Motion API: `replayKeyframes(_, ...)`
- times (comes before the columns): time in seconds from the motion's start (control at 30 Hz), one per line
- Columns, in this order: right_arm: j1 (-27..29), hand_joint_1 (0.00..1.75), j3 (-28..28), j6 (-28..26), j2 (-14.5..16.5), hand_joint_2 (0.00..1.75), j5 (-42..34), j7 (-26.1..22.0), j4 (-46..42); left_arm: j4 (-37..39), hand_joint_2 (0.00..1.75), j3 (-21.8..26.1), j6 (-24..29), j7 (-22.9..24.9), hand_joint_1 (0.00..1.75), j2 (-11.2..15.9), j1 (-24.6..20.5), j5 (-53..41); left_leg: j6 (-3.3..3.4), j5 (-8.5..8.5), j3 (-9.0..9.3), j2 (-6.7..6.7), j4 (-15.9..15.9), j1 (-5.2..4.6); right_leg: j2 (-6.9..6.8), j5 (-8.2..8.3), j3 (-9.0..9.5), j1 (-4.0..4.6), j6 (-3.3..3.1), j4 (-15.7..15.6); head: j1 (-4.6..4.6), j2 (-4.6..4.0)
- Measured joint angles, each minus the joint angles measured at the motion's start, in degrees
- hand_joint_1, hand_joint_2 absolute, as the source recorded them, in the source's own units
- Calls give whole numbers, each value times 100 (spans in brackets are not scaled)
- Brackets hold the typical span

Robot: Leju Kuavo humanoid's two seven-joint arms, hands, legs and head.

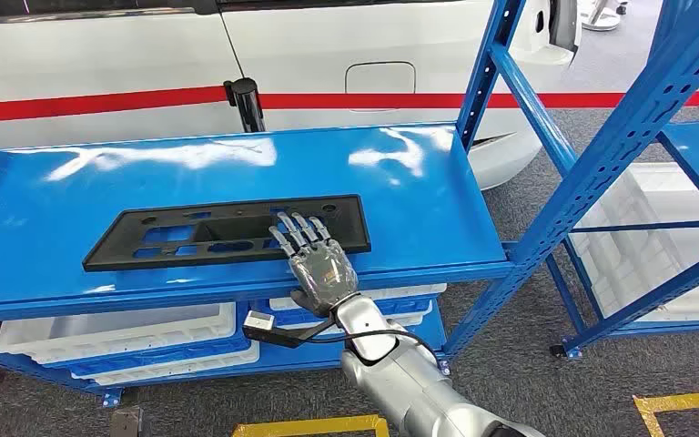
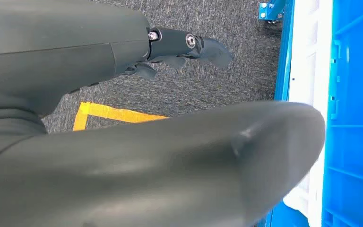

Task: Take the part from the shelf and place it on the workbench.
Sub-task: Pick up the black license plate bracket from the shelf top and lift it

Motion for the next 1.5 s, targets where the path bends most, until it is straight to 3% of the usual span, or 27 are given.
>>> replayKeyframes(0.43,-48,0,-102,-4,31,175,223,219,148,0,0,2,0,-2,0,0,2,1,0,21,-2,-9,-2,0,-12,11,-2,0,-14,-1,0,0)
replayKeyframes(0.87,-112,0,-456,-81,66,175,759,916,442,0,0,59,21,-44,0,0,44,-15,23,140,-139,-51,-4,-24,-48,104,-185,0,8,-4,0,1)
replayKeyframes(1.5,8,0,65,-176,-214,175,765,1872,377,2,0,145,66,-162,0,-98,100,57,62,168,-160,-76,-4,-52,-67,120,-189,-2,27,-4,-1,1)
